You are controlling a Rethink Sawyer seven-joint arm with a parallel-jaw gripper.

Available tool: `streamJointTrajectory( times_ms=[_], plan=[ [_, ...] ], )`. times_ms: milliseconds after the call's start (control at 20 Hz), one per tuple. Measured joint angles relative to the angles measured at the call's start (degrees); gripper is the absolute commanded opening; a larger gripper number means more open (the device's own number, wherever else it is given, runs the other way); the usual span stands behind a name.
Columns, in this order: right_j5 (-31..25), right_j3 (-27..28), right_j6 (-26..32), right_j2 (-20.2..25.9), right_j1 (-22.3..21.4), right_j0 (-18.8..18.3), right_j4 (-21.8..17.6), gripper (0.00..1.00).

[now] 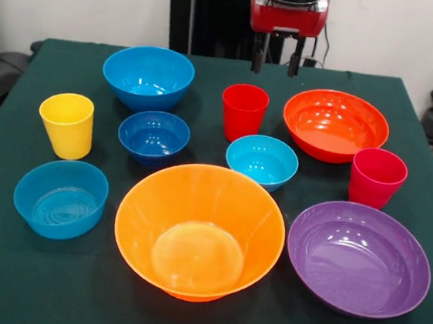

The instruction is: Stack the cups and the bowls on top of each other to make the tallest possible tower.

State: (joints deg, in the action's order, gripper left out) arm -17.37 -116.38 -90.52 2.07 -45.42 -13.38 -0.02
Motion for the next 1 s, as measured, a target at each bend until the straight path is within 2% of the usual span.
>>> streamJointTrajectory(
  times_ms=[1000],
  plan=[
    [1.0,0.3,0.0,0.1,1.3,0.4,0.0,1.00]
  ],
)
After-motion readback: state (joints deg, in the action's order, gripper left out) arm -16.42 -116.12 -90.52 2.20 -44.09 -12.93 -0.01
